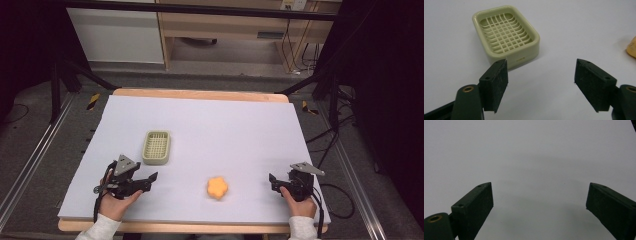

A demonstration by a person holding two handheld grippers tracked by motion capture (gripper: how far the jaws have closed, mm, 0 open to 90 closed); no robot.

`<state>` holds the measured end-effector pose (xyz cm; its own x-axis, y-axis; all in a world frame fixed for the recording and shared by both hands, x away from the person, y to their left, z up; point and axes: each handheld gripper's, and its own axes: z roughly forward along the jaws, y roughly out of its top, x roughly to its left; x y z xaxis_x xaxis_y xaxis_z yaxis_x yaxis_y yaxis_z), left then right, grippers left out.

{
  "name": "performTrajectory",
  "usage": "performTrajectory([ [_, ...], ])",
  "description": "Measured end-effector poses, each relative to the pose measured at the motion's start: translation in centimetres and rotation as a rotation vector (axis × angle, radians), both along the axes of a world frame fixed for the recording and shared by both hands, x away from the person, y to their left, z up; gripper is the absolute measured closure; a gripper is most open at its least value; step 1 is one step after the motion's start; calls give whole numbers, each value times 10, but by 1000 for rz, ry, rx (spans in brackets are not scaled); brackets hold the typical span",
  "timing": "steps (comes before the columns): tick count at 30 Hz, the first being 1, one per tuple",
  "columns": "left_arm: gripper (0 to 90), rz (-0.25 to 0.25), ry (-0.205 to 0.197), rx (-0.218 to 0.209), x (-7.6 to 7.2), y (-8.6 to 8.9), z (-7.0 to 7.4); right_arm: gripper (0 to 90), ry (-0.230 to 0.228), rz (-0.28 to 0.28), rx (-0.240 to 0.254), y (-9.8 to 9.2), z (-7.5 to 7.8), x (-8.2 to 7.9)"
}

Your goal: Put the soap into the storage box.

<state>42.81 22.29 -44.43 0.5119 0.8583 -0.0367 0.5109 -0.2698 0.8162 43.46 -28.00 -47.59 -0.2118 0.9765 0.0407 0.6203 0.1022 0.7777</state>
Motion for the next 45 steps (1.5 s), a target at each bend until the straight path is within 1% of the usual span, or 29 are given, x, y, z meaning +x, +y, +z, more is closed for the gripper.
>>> performTrajectory([
  [3,267,-6,0,1,1,-3,2,78,0,-5,1,0,0,0],
  [5,266,-10,-2,-9,3,-7,5,79,3,-7,-1,-1,0,1],
  [6,265,-19,-4,-8,4,-10,6,80,5,-9,3,-1,0,1],
  [7,263,-31,-2,4,5,-15,8,80,5,-9,5,-1,1,0],
  [10,260,-53,-3,7,9,-26,10,81,5,-6,6,0,1,1],
  [11,259,-53,-3,7,9,-26,10,81,5,-6,6,0,1,1],
  [12,259,-59,-7,13,10,-29,12,81,4,-6,7,0,1,1],
  [13,259,-63,-8,13,11,-32,13,81,3,-2,-2,0,0,1],
  [16,259,-88,-10,14,14,-43,18,83,1,-2,-2,1,1,1],
  [19,259,-101,-12,12,14,-49,20,83,1,-3,-4,1,1,1],
  [20,259,-117,-12,17,15,-53,21,83,2,-3,-6,1,1,1],
  [21,259,-117,-12,17,15,-53,21,83,-1,-3,-6,1,1,1],
  [22,259,-129,-10,20,16,-58,22,83,-1,-4,-6,1,1,1],
  [23,259,-129,-10,20,16,-58,22,83,-1,-4,-6,1,1,1],
  [24,259,-137,-9,15,16,-62,23,83,2,-3,-7,1,1,2],
  [27,259,-148,-7,17,17,-66,23,84,3,0,-10,2,0,2],
  [28,258,-160,-4,20,18,-71,23,83,4,3,-14,3,0,3],
  [30,255,-163,-4,23,18,-73,23,83,2,4,-16,3,0,3],
  [32,254,-179,2,28,19,-79,24,83,1,3,-19,3,0,2],
  [34,253,-184,2,29,19,-81,24,83,2,2,-19,3,0,2],
  [35,252,-191,7,30,19,-85,24,83,3,1,-18,3,0,3],
  [37,251,-197,7,36,20,-88,24,83,3,1,-18,3,0,3],
  [38,249,-208,10,40,20,-92,24,83,4,1,-18,3,0,3],
  [40,248,-215,15,37,20,-98,23,85,7,2,-17,3,0,3],
  [41,247,-215,15,37,20,-98,23,85,7,2,-17,3,0,3],
  [44,244,-236,24,47,20,-107,22,85,8,2,-17,3,0,3],
  [45,243,-236,24,47,20,-107,22,85,8,2,-17,3,0,3],
])
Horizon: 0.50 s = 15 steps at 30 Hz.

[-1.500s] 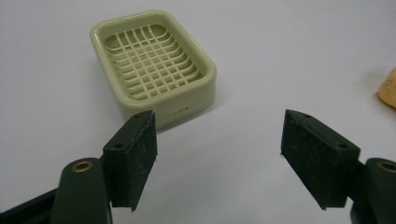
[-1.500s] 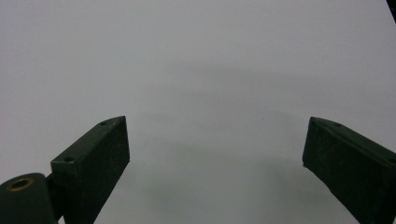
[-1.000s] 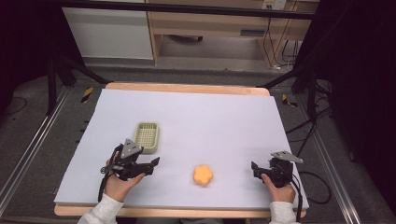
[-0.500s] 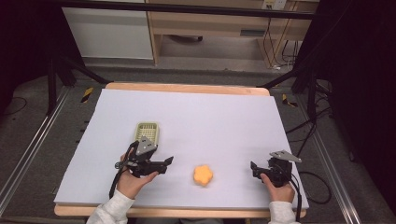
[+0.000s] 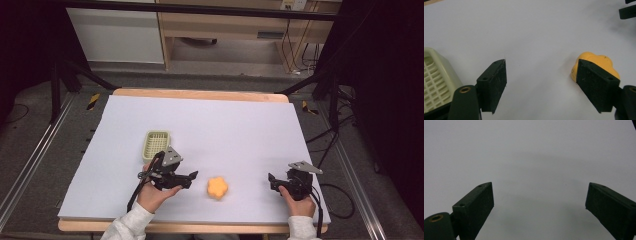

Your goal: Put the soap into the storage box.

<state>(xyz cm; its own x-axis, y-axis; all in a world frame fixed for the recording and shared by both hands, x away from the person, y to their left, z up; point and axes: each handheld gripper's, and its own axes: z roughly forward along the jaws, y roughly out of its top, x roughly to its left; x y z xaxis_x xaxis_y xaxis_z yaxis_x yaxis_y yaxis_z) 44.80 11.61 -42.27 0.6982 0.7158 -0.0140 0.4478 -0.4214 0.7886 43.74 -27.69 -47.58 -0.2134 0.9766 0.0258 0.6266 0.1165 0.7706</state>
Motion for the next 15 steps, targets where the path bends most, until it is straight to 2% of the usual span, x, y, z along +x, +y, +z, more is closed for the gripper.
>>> performTrajectory([
  [6,237,-22,-1,-2,0,-10,1,86,-4,6,-2,0,0,1],
  [15,231,-67,11,18,-3,-22,-2,87,3,4,-1,1,0,1],
])
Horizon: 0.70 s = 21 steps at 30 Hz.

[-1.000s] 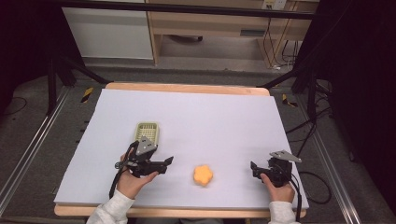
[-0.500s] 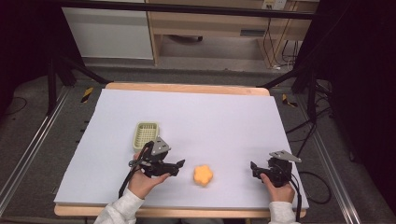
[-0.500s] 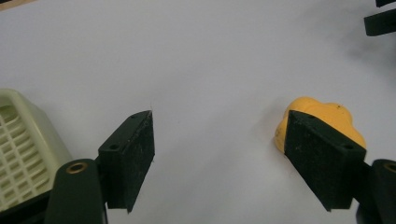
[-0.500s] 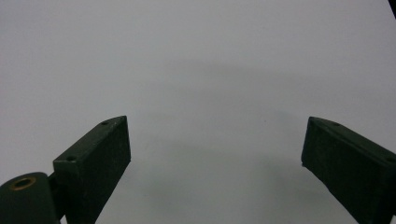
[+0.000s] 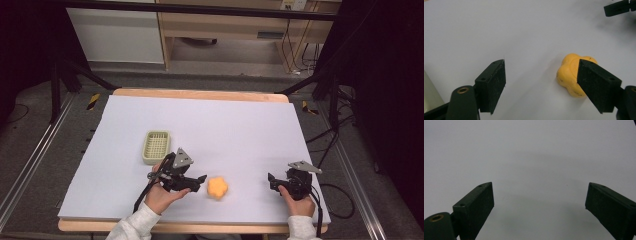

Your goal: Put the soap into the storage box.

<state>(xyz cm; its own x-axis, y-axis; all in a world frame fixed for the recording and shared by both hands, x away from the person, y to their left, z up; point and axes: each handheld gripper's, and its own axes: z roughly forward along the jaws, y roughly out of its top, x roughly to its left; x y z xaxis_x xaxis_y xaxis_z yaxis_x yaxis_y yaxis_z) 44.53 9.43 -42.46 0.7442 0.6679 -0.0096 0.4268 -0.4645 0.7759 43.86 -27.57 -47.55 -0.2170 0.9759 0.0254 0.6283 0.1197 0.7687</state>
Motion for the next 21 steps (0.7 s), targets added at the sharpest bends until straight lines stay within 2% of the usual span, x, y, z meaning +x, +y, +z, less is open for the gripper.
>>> performTrajectory([
  [6,226,-36,19,14,-1,-9,-3,87,2,7,-5,2,0,1],
  [21,209,-88,30,34,-6,-22,-2,87,7,11,-7,2,0,1],
])
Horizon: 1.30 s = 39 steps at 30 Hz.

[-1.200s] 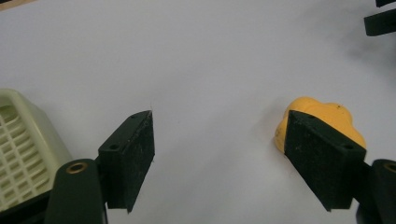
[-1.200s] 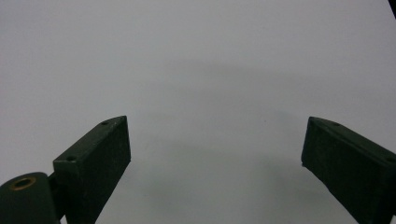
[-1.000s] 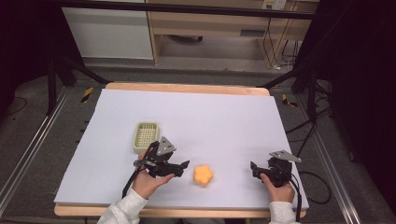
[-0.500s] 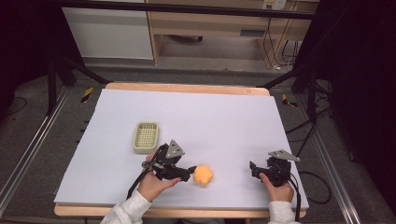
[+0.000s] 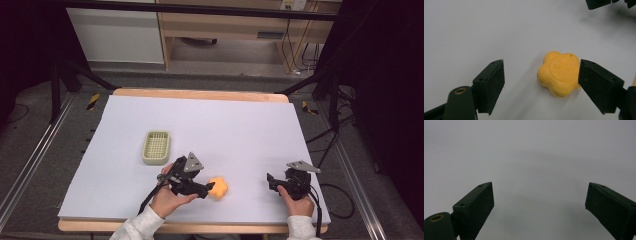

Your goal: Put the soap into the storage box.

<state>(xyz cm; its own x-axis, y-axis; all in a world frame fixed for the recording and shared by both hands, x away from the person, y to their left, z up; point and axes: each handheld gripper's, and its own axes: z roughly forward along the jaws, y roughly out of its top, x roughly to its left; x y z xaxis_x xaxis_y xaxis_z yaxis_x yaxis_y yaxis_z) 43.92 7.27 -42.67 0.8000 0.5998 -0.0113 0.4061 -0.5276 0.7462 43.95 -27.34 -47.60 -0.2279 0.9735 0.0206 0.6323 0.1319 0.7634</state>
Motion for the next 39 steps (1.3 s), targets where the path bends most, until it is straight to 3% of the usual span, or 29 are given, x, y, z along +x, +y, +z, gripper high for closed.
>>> performTrajectory([
  [28,172,-99,46,141,0,-32,-16,87,3,-2,9,0,0,0],
  [39,173,-128,59,172,2,-43,-24,87,8,1,10,0,0,1],
])
